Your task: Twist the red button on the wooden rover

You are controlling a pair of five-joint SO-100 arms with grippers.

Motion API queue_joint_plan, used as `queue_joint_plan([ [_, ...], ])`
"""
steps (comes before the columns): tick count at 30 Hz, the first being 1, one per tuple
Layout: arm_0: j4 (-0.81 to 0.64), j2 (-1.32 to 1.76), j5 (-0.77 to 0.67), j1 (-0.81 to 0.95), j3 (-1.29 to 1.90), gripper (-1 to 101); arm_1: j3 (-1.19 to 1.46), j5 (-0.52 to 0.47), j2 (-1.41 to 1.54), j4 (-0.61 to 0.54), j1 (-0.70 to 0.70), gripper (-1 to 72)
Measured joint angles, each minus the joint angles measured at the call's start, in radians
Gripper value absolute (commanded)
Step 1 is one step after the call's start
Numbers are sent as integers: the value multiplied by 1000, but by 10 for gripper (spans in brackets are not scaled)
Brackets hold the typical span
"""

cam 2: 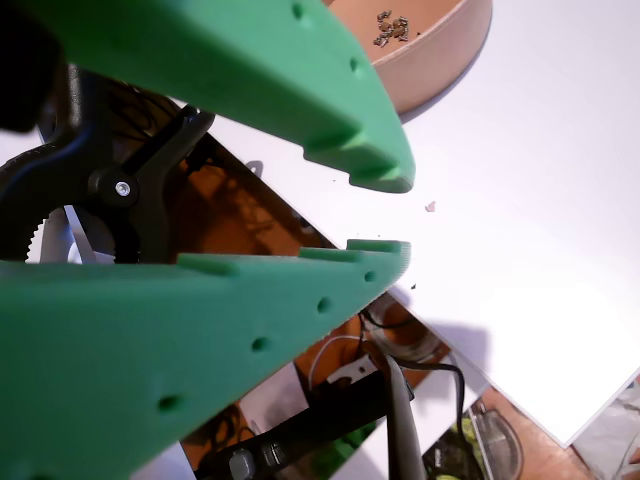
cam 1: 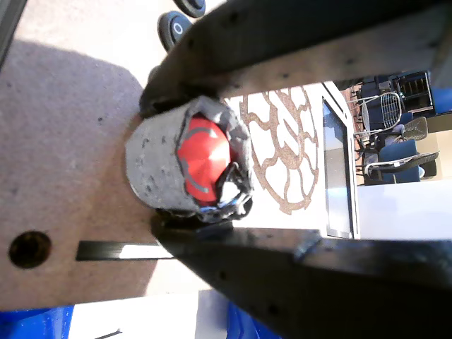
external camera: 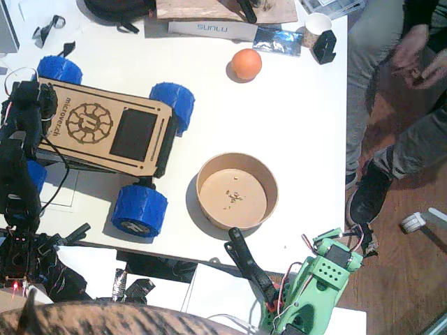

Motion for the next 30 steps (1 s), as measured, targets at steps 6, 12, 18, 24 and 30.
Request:
queue_joint_plan([
  [6,2,0,0,0,0,3,0,0,0,0,0,25],
  [12,12,0,2,0,0,3,0,0,0,0,0,25],
  [18,20,0,38,-2,-2,3,0,0,0,0,0,25],
  [24,26,0,130,-2,-2,3,0,0,0,0,0,25],
  [30,29,0,218,23,0,3,0,0,0,0,0,25],
])
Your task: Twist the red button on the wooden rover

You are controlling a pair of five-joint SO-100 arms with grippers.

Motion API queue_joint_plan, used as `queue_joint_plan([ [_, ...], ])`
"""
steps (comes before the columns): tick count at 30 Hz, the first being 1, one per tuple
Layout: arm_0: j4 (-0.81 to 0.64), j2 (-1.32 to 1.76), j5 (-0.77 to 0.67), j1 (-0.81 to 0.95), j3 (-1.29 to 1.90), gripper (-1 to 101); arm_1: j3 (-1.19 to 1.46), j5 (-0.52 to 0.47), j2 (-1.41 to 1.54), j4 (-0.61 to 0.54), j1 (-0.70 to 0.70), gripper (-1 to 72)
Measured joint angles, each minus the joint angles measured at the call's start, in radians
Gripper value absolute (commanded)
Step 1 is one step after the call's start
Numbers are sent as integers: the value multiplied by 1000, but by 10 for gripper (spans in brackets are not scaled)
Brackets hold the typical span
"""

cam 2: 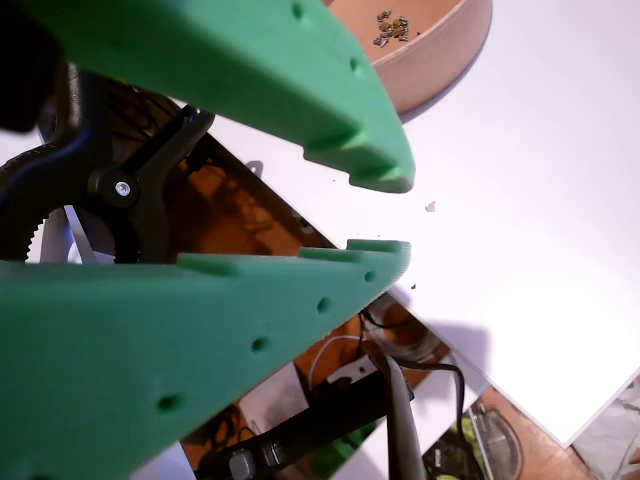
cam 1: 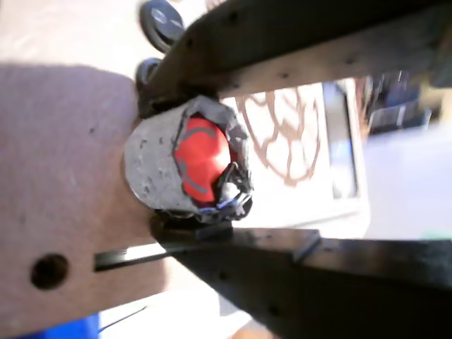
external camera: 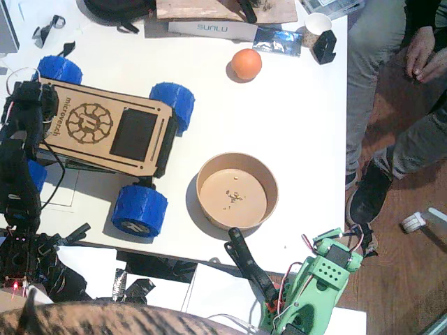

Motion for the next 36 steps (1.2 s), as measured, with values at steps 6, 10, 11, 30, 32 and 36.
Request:
queue_joint_plan([
  [6,6,-2,66,12,0,3,0,0,0,0,0,25],
  [10,11,-2,138,25,2,2,0,0,0,0,0,25],
  [11,11,-2,156,26,2,2,0,0,0,0,0,25],
  [30,6,9,419,58,6,3,0,0,0,0,0,25],
  [32,6,9,445,60,6,2,0,0,0,0,0,25],
  [36,2,12,491,87,3,2,0,0,0,0,0,25],
])
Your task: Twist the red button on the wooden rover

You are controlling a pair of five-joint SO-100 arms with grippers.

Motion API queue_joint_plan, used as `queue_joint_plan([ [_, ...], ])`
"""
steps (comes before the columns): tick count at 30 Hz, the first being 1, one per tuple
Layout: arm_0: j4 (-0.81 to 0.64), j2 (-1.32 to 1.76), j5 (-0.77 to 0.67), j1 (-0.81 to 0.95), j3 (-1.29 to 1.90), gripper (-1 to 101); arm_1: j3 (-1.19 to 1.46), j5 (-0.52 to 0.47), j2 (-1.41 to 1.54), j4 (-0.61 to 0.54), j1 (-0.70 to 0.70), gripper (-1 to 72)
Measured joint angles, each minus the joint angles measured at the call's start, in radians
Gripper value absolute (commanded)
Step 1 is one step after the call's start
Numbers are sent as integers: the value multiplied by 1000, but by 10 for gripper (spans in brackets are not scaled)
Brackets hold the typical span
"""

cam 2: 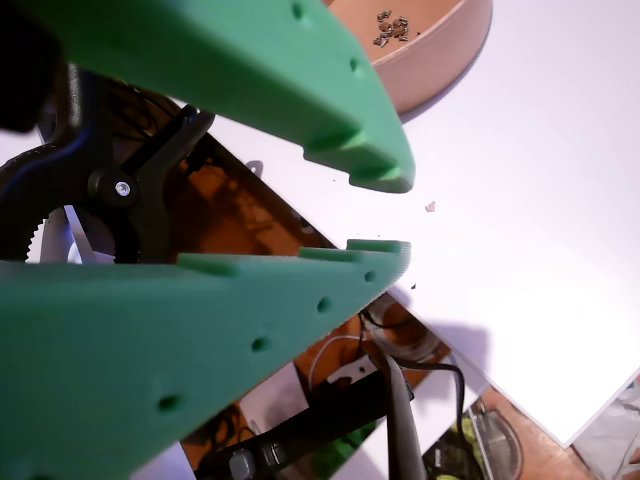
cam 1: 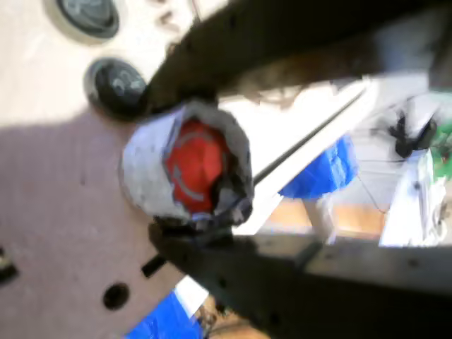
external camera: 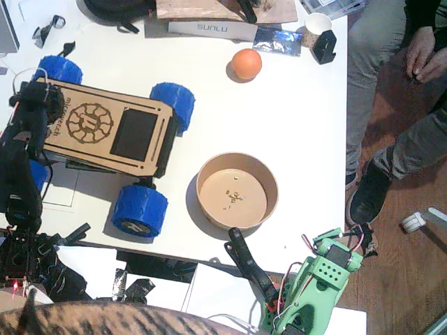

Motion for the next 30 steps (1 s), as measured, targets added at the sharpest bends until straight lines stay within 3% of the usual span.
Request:
queue_joint_plan([
  [30,18,6,270,35,2,4,0,0,0,0,0,25],
])
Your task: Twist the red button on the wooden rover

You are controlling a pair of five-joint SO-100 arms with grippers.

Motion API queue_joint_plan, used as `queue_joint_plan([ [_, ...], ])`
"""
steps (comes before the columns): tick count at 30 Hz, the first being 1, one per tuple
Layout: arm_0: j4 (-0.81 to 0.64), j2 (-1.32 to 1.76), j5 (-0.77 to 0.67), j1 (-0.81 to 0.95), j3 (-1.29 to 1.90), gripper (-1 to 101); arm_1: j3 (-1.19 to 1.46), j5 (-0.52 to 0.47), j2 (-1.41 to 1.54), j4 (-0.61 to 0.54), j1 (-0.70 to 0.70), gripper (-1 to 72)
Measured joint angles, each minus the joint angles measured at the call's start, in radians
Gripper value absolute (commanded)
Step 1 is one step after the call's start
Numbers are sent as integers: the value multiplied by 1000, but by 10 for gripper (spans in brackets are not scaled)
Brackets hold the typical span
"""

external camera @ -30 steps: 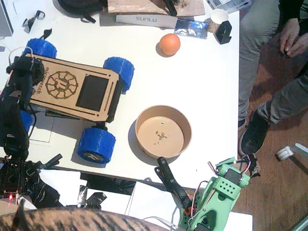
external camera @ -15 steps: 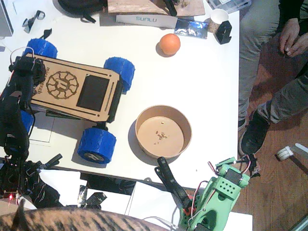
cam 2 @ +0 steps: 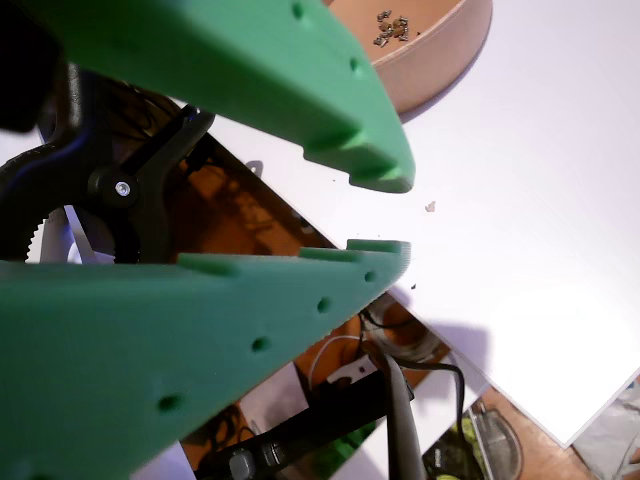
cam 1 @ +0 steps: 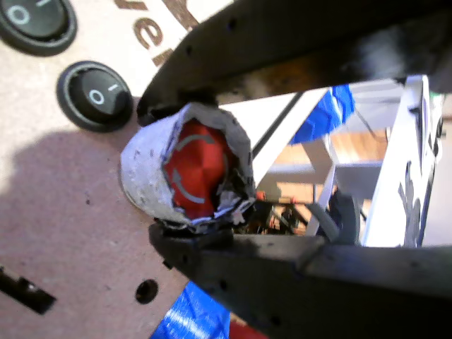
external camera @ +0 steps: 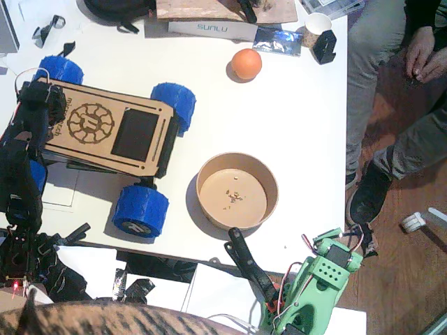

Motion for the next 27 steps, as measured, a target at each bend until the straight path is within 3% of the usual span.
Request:
queue_joint_plan([
  [10,6,0,40,2,0,9,0,0,0,0,0,25],
  [16,8,0,40,3,0,219,0,0,0,0,0,25],
  [21,0,6,49,133,-3,275,0,0,0,0,0,25],
  [27,32,6,44,150,-3,280,0,0,0,0,0,25],
])
